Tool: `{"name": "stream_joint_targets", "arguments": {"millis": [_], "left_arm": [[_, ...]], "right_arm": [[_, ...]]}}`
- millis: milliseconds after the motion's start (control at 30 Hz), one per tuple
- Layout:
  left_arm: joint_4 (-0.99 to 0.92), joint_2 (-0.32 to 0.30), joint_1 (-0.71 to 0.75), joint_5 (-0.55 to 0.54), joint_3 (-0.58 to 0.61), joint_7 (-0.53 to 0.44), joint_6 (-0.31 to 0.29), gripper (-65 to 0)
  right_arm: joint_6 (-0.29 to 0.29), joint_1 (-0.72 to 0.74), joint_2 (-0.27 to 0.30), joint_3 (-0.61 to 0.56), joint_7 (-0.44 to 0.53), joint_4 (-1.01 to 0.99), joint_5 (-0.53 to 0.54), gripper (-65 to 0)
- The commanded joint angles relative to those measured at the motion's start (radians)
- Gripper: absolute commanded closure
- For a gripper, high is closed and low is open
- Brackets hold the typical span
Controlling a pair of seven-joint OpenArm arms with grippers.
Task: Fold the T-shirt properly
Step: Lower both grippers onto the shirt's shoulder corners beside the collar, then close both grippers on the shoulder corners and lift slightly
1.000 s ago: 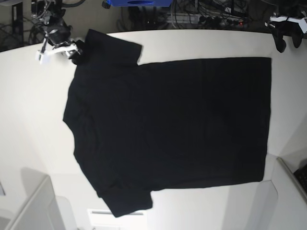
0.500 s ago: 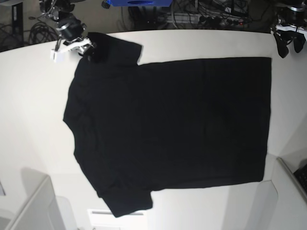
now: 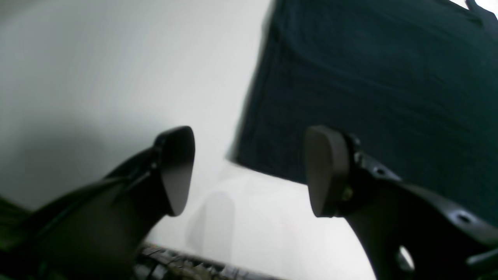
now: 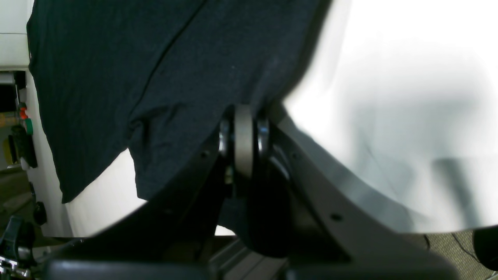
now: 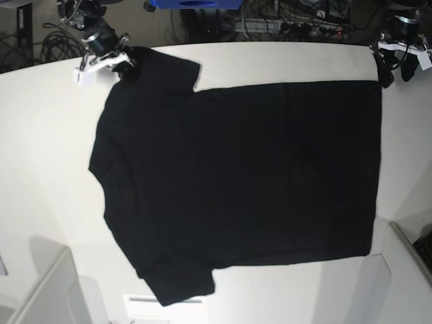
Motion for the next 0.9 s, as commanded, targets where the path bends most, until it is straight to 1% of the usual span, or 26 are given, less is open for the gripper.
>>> {"name": "stream_joint_targets", "arguments": {"millis": [0, 67, 133, 367, 467, 600, 700, 800, 867], "left_arm": [[-0.007, -0.006, 0.003, -0.013, -0.011, -0.022, 0.001, -41.8], [-0.038, -0.001, -0.021, -0.013, -0.014, -0.021, 0.003, -41.8], [-0.072, -0.001, -0.034, -0.013, -0.010, -0.008, 0.026, -41.8], [-0.138, -0.003, -0.141, -0.012, -0.014, 0.154, 0.038, -41.8], [-0.168, -0.003, -0.176, -0.012, -0.014, 0.200, 0.038, -41.8], [-0.179, -0.001, -0.196, -0.010, -0.004, 0.219, 0.039, -41.8], [-0.179, 0.004, -0.221, 0.041, -0.004, 0.222, 0.072, -41.6], [-0.177, 0.017, -0.242, 0.082, 0.007, 0.222, 0.073, -41.6], [-0.176, 0.024, -0.245, 0.082, 0.022, 0.222, 0.073, -41.6]], "right_arm": [[-0.056, -0.022, 0.003, -0.007, -0.074, -0.013, -0.047, 0.0], [-0.056, -0.022, 0.003, -0.007, -0.074, -0.013, -0.047, 0.0], [-0.056, -0.022, 0.003, -0.007, -0.074, -0.013, -0.047, 0.0], [-0.056, -0.023, 0.003, -0.007, -0.075, -0.013, -0.047, 0.0], [-0.056, -0.025, 0.003, -0.007, -0.075, -0.011, -0.047, 0.0], [-0.056, -0.026, 0.003, -0.004, -0.075, -0.011, -0.047, 0.0], [-0.056, -0.026, 0.003, -0.004, -0.075, -0.011, -0.047, 0.0], [-0.056, -0.026, 0.003, -0.006, -0.075, -0.011, -0.047, 0.0], [-0.056, -0.026, 0.003, -0.004, -0.075, -0.011, -0.047, 0.0]]}}
